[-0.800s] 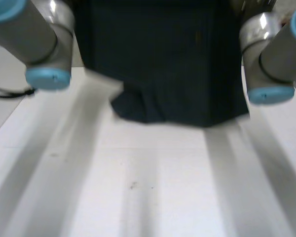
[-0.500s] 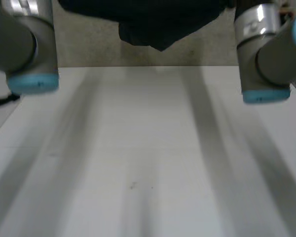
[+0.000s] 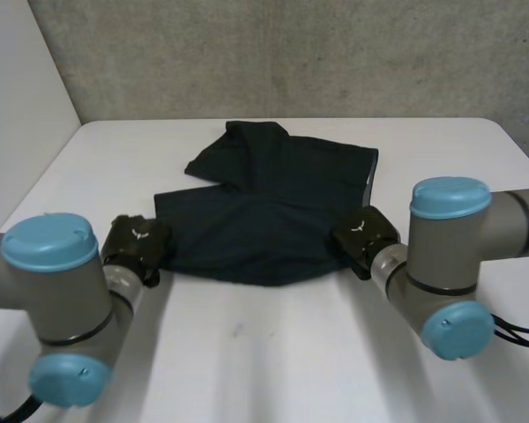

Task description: Fold the shorts.

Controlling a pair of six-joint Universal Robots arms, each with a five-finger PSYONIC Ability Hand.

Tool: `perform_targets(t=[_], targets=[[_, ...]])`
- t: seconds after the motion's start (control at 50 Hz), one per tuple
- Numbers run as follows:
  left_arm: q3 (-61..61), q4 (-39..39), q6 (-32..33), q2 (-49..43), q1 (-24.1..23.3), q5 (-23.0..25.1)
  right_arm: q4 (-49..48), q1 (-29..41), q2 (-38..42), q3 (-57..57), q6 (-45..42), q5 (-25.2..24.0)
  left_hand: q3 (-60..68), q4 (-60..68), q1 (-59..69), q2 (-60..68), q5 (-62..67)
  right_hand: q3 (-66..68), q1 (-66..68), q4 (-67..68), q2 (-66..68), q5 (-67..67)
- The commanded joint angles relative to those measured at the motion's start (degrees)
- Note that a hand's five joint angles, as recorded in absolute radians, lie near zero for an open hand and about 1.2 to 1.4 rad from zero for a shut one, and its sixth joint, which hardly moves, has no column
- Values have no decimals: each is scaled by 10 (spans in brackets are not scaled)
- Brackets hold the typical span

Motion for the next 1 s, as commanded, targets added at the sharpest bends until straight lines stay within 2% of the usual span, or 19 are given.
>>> perform_targets(t=[0.02, 0.14, 0.26, 0.32, 0.36, 0.42, 0.46, 0.52, 0.58, 0.62, 0.64, 0.7, 0.72, 0.76, 0.78, 0.84, 0.94, 1.0], targets=[[-71, -73, 15, 115, -4, 3, 49, -3, -104, 87, 5, -4, 118, 110, 153, 113, 146, 107, 244, 117, 125, 142], [-115, -162, 79, 164, -7, 4, 89, -6, -149, 152, -17, -14, 118, 110, 153, 113, 146, 107, 244, 117, 125, 142], [-158, -302, 135, 235, -37, 10, 219, -22, -240, 226, -106, -43, 118, 110, 153, 113, 146, 107, 244, 117, 125, 142], [-167, -353, 141, 273, -49, 34, 306, -34, -278, 257, -157, -61, 118, 110, 153, 113, 146, 107, 244, 117, 125, 142], [-168, -373, 142, 292, -50, 46, 338, -45, -297, 263, -171, -75, 118, 110, 153, 113, 146, 107, 244, 117, 125, 142], [-159, -395, 159, 321, -46, 63, 362, -69, -323, 266, -175, -120, 118, 110, 153, 113, 146, 107, 244, 117, 125, 142], [-146, -390, 177, 326, -43, 67, 363, -88, -326, 256, -176, -151, 118, 110, 153, 113, 146, 107, 244, 117, 125, 142], [-97, -357, 209, 316, -27, 70, 360, -104, -326, 238, -173, -169, 118, 110, 153, 113, 146, 107, 244, 117, 125, 142], [-43, -293, 223, 259, -24, 70, 345, -117, -293, 199, -155, -176, 118, 110, 153, 113, 146, 107, 244, 117, 125, 142], [-12, -257, 228, 217, -26, 69, 318, -119, -240, 162, -119, -171, 118, 110, 153, 113, 146, 107, 244, 117, 125, 142], [27, -223, 228, 173, -27, 68, 308, -118, -225, 146, -105, -170, 118, 110, 153, 113, 146, 107, 244, 117, 125, 142], [94, -182, 225, 100, -28, 66, 279, -112, -176, 81, -55, -139, 118, 110, 153, 113, 146, 107, 244, 117, 125, 142], [144, -162, 224, 47, -30, 63, 274, -111, -168, 67, -47, -127, 118, 110, 153, 113, 146, 107, 244, 117, 125, 142], [201, -148, 224, -5, -37, 61, 259, -106, -142, 25, -31, -86, 118, 110, 153, 113, 146, 107, 244, 117, 125, 142], [261, -139, 224, -58, -46, 57, 251, -105, -131, 11, -25, -74, 118, 110, 153, 113, 146, 107, 244, 117, 125, 142], [368, -135, 225, -141, -57, 42, 206, -104, -89, -40, -19, -39, 118, 110, 153, 113, 146, 107, 244, 117, 125, 142], [580, -134, 225, -296, -64, 12, 119, -104, -37, -87, -20, -26, 118, 110, 153, 113, 146, 107, 244, 117, 125, 142], [648, -132, 229, -351, -65, 13, 56, -104, -1, -108, -24, -18, 118, 110, 153, 113, 146, 107, 244, 117, 125, 142]])
